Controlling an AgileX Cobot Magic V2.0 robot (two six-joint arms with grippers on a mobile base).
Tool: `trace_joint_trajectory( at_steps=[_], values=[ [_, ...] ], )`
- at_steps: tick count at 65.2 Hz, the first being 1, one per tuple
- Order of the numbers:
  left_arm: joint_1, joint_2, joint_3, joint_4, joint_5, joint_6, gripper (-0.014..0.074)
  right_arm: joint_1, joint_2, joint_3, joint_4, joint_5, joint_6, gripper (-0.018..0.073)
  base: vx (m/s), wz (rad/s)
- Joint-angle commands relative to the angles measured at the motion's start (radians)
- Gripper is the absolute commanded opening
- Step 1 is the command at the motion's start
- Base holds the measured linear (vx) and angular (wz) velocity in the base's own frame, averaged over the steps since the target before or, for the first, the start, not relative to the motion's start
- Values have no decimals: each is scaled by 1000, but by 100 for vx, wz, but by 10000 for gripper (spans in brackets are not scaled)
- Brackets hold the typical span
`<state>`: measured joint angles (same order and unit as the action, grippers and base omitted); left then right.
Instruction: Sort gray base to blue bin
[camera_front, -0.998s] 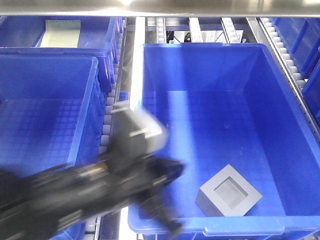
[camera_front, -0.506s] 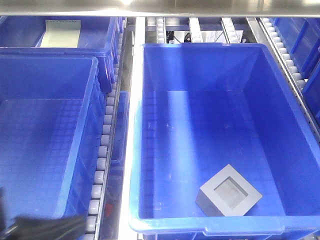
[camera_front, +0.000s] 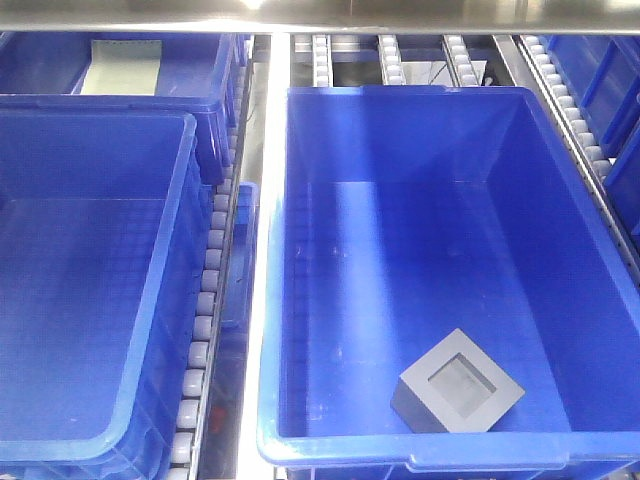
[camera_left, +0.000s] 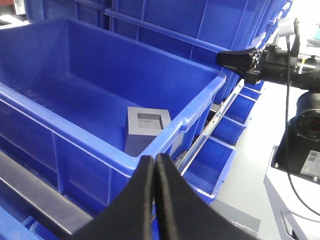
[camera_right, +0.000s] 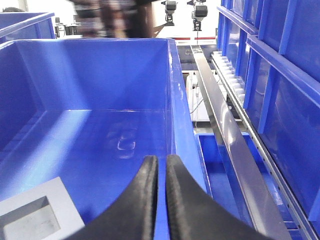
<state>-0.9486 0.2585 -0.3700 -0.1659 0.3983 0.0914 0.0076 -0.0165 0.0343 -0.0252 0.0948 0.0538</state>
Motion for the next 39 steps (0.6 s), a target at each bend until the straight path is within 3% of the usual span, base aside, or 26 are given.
trace_joint_trajectory(
  at_steps=[1,32,39],
  values=[
    [-4,8,-26,-6,-67,-3,-6,-4,-9,-4,-6,-79,-7,-4,0,0],
    [-4,8,-26,-7,-67,-3,-6,-4,-9,-4,-6,-79,-7,-4,0,0],
    [-4,6,-26,31,-73,-14,-6,-4,-9,-4,-6,-79,-7,-4,0,0]
  ],
)
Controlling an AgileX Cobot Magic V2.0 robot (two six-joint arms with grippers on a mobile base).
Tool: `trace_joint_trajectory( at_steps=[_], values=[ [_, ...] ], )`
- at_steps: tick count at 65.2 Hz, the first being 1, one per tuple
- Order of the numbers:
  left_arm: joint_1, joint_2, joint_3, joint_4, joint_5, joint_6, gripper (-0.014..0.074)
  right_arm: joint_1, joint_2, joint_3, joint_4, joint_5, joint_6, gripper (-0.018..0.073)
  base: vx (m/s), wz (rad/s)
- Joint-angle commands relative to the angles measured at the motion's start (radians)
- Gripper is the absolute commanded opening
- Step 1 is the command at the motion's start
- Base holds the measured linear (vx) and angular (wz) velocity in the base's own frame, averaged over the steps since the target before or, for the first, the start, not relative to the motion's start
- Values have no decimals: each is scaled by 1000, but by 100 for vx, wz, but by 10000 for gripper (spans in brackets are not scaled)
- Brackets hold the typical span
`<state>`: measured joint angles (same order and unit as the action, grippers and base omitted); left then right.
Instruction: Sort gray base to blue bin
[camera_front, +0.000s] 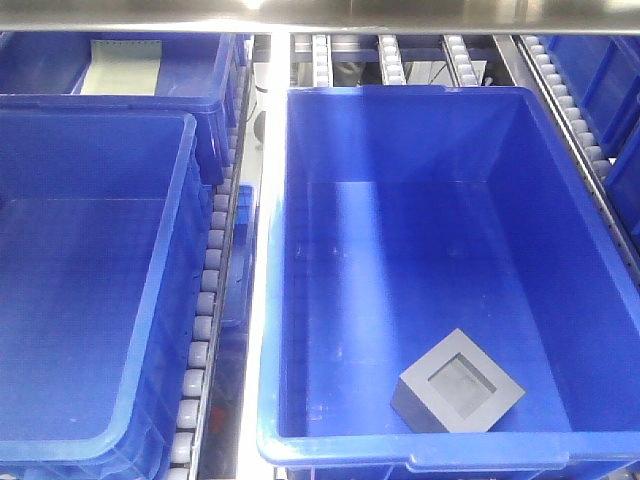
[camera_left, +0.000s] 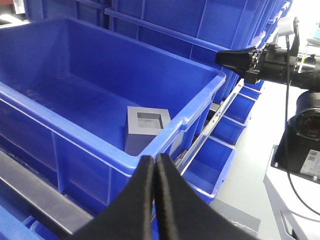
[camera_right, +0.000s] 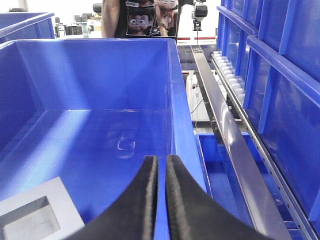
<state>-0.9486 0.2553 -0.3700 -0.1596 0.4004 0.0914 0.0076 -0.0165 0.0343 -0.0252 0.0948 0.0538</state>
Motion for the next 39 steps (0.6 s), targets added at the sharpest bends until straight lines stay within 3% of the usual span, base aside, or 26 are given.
trace_joint_trajectory(
  at_steps=[1,13,28,33,39],
  values=[
    [-4,9,-26,35,-76,-25,-6,-4,-9,-4,-6,-79,-7,-4,0,0],
    [-4,9,-26,160,-77,-165,-6,-4,-9,-4,-6,-79,-7,-4,0,0],
    [-2,9,-26,160,-69,-146,-6,-4,-9,-4,-6,-79,-7,-4,0,0],
    [36,7,-26,147,-69,-99,-6,-4,-9,-4,-6,-79,-7,-4,0,0],
    [146,-25,-26,140,-68,-73,-6,-4,-9,-4,-6,-79,-7,-4,0,0]
  ],
)
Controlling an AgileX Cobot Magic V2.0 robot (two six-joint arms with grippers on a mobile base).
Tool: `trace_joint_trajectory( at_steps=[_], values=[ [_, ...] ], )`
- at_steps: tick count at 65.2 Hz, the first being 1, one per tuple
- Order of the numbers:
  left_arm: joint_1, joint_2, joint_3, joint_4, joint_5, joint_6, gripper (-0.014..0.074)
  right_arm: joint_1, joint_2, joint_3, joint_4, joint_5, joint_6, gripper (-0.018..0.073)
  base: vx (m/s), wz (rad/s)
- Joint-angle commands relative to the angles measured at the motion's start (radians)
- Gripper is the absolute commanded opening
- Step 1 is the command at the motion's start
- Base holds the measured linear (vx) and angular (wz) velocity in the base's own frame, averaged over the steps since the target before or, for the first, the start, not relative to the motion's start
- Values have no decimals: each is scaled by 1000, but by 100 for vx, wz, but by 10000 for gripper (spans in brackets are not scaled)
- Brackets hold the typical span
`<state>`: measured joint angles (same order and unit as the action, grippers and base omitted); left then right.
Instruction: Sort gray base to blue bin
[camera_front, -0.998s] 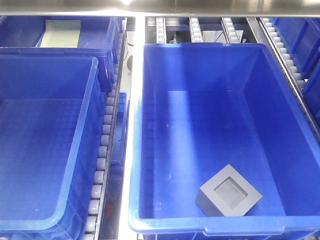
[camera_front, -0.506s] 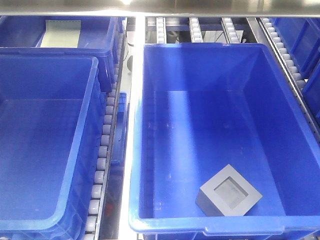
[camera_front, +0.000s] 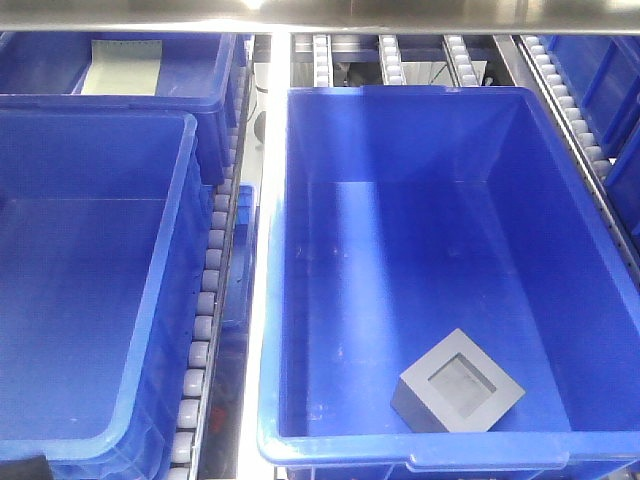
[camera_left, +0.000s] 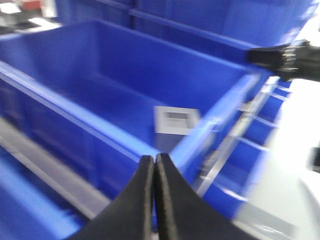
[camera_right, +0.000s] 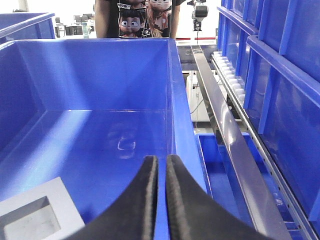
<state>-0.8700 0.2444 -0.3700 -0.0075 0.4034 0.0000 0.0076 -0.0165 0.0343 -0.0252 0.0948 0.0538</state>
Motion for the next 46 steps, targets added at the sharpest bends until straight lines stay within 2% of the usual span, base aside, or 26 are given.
trace_joint_trajectory(
  at_steps=[1,9,15,20,25,31,36,46],
  values=[
    [94,-24,-26,-10,-70,19,-6,-4,-9,-4,-6,-79,-7,-4,0,0],
    [286,-115,7,-9,-73,19,-6,-4,-9,-4,-6,-79,-7,-4,0,0],
    [459,-204,76,-9,-73,18,-6,-4,-9,-4,-6,-79,-7,-4,0,0],
    [572,-271,135,-7,-73,18,-6,-4,-9,-4,-6,-79,-7,-4,0,0],
    [690,-264,181,-7,-77,18,-6,-4,-9,-4,-6,-79,-7,-4,0,0],
    [790,-262,225,-7,-92,18,-6,-4,-9,-4,-6,-79,-7,-4,0,0],
    [850,-262,266,-7,-147,18,-6,-4,-9,-4,-6,-79,-7,-4,0,0],
    [886,-262,358,-9,-283,14,-6,-4,-9,-4,-6,-79,-7,-4,0,0]
  ],
)
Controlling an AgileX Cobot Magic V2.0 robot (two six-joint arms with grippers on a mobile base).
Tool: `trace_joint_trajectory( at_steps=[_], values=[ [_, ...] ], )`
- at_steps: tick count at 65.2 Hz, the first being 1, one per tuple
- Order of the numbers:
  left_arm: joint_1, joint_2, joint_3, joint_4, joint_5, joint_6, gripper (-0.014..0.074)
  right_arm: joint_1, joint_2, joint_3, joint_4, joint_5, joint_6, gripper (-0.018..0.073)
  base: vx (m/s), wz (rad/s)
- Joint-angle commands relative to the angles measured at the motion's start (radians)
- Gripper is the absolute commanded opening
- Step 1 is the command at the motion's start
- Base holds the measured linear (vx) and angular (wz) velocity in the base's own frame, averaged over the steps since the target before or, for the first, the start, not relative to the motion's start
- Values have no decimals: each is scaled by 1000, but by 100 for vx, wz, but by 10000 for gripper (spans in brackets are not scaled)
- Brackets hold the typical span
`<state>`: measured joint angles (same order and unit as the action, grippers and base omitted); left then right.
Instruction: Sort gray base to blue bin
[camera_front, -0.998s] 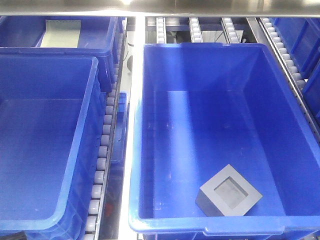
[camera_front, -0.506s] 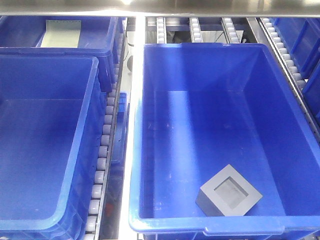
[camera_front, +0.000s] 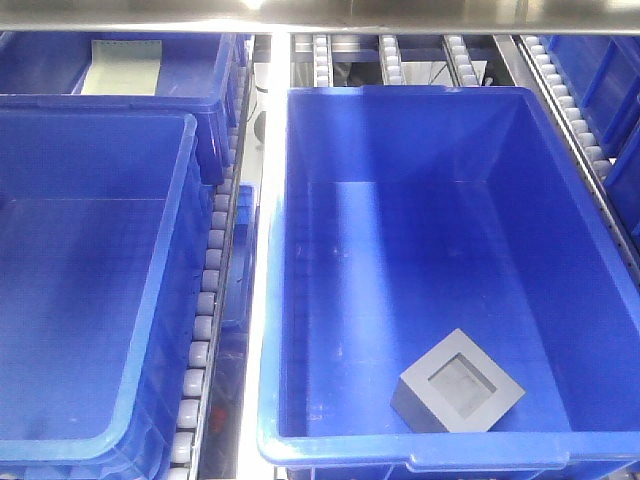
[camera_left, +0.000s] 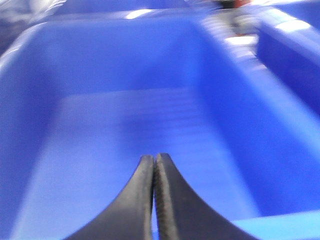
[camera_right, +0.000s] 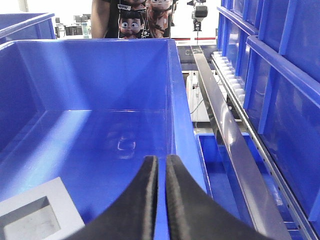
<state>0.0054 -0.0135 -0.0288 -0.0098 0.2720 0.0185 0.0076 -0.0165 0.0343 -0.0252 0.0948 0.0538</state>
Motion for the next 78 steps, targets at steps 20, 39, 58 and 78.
trace_joint_trajectory(
  at_steps=[20,39,58,78],
  values=[
    [11,-4,69,-6,-209,-6,-6,-4,-9,-4,-6,-79,-7,-4,0,0],
    [11,-4,69,-6,-209,-6,-6,-4,-9,-4,-6,-79,-7,-4,0,0],
    [11,-4,69,-6,-209,-6,-6,-4,-9,-4,-6,-79,-7,-4,0,0],
    [11,-4,69,-6,-209,-6,-6,-4,-9,-4,-6,-79,-7,-4,0,0]
  ],
)
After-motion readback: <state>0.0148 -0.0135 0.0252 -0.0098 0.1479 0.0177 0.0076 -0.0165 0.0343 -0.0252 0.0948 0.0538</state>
